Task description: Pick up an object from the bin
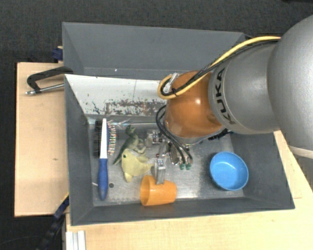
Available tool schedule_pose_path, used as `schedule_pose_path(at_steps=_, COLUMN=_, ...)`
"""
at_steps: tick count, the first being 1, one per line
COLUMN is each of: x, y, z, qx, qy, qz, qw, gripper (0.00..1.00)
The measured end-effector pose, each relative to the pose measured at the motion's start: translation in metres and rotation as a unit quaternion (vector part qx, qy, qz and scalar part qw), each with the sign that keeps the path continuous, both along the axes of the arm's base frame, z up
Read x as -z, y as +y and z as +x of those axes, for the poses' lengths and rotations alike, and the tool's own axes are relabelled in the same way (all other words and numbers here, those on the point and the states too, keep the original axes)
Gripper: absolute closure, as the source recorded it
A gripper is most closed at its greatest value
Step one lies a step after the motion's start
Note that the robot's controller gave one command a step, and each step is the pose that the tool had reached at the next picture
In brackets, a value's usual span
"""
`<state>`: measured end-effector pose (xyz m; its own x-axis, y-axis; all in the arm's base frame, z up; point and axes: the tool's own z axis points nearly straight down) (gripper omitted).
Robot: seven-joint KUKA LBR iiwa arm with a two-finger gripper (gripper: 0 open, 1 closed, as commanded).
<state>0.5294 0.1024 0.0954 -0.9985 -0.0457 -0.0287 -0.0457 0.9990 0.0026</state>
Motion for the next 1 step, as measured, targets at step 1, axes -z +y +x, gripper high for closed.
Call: schedule_pose_path(at_steps=1, x=0.0169, y=0.0264, z=-0.0088, qx=0.018, qy=0.0106, qz=-0.001, qw=0.9998, gripper=0.0)
